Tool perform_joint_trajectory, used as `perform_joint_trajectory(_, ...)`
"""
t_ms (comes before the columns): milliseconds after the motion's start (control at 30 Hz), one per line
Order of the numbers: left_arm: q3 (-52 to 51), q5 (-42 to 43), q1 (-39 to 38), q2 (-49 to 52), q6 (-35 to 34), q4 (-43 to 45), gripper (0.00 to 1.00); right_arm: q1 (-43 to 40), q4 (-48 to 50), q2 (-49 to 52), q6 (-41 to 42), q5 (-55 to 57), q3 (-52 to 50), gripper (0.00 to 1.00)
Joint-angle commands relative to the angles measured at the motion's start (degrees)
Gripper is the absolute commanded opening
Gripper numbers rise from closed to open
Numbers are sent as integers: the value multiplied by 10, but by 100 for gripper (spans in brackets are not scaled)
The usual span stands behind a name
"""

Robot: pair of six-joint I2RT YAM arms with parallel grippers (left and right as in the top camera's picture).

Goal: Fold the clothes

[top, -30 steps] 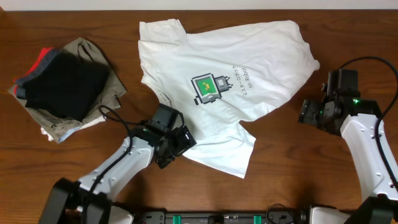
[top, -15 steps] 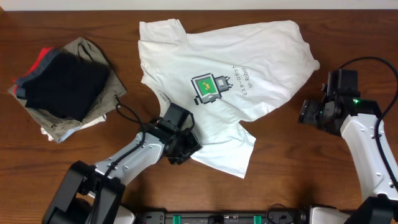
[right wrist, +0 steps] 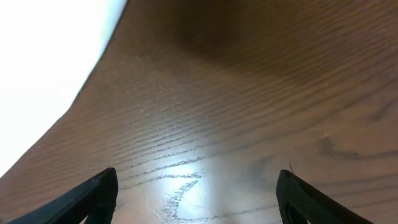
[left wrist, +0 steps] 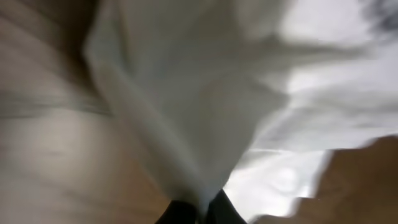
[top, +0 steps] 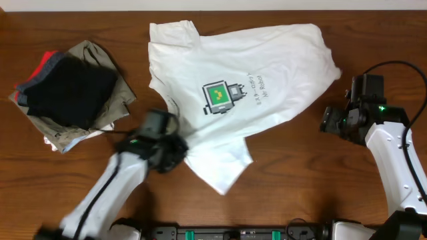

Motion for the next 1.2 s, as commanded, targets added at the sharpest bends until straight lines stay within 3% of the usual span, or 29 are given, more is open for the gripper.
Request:
perform_joint_trajectory(0,-4,-33,40,-89,57,-25,6,-2,6,-1,-5,-1,2,80)
perform_joint_trajectory(267,-4,-48,52,-200,76,-43,6,-2,65,43,-30,-53,1,80)
perform_joint_trajectory(700,-4,-48,52,-162,86,-57,6,-2,303,215,-43,-194,1,79)
perform_joint_trajectory(933,-4,-65,52,-150,99,-56,6,-2,397,297,-25,-200,1,78)
perform_joint_trajectory(1000,-4,-72,52,-148,99,-54,6,-2,417,315,-16,-206,2,64)
perform_joint_trajectory(1100,-4,-74,52,-148,99,-53,6,-2,423,324,-13,-217,2,20)
perform_joint_trajectory(1167,-4,-83,52,-148,99,-54,6,-2,409,316,-14,-217,2,1)
